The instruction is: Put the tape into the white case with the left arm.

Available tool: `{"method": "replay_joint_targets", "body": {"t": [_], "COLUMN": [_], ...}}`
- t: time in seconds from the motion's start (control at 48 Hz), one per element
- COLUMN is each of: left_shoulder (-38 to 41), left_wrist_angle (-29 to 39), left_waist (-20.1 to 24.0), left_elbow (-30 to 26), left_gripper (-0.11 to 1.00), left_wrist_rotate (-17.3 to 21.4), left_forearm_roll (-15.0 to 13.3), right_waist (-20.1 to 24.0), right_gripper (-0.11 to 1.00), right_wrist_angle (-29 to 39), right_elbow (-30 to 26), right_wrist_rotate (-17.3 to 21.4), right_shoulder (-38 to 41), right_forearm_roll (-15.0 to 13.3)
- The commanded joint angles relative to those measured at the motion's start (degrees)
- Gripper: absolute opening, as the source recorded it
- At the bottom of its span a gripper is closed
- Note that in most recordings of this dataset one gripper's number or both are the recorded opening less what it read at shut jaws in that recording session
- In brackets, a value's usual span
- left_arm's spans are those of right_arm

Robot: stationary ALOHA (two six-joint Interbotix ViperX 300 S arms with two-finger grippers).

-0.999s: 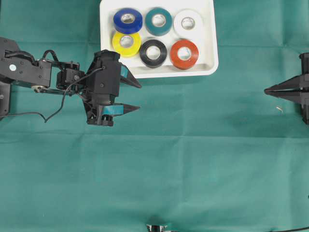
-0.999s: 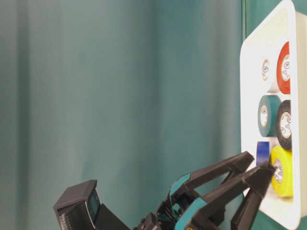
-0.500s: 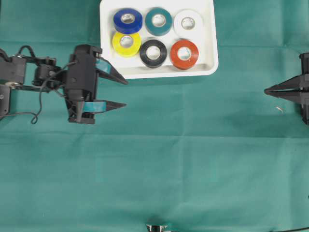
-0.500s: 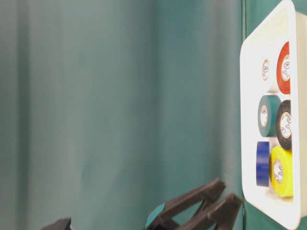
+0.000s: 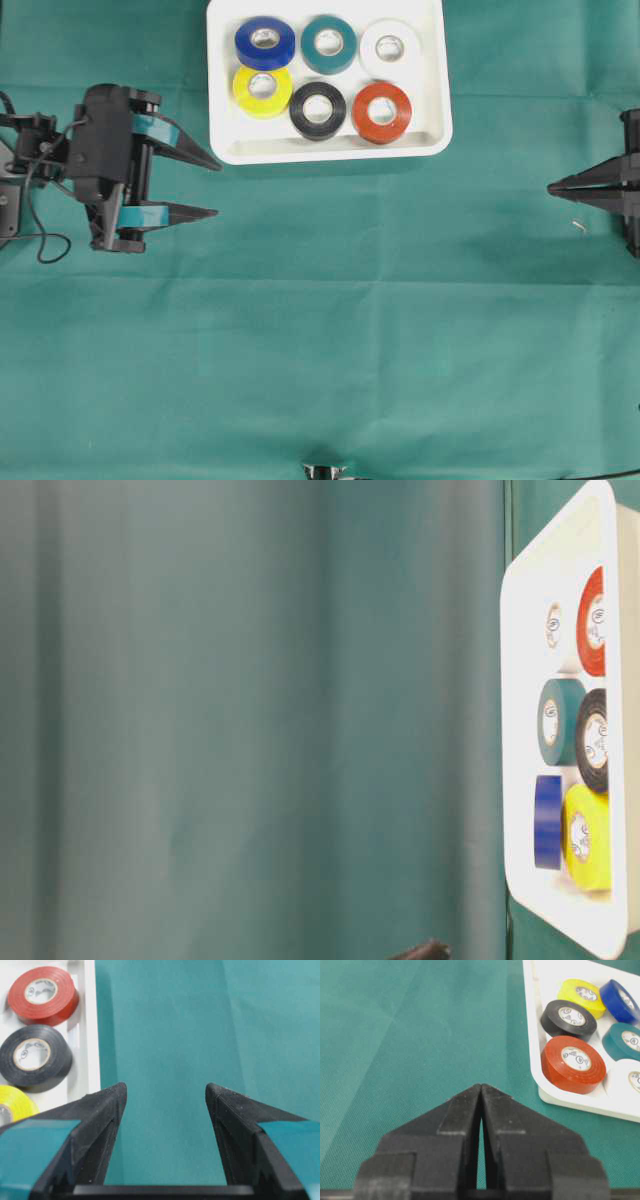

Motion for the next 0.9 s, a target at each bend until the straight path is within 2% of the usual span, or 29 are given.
{"method": "replay_joint_targets", "body": {"t": [0.0, 0.416, 0.874], "left_shoulder": [-1.32, -6.5, -16.79], "left_wrist_angle": [-0.53, -0.53, -0.53], "left_waist": [-0.18, -0.18, -0.53], "left_elbow": [0.09, 5.1, 10.72], "left_gripper": [0.65, 0.65, 0.65], "left_wrist_rotate": [0.0, 0.0, 0.09], "left_forearm_roll": [-0.18, -0.18, -0.18], "right_waist": [0.0, 0.0, 0.0], "right_gripper": [-0.09, -0.09, -0.09], "right_wrist_angle": [-0.44, -0.44, -0.53], "right_elbow": [0.18, 0.26, 0.18], "right_wrist_rotate": [0.09, 0.09, 0.09], "right_shoulder": [0.35, 0.35, 0.35], "right_forearm_roll": [-0.35, -0.35, -0.35]}}
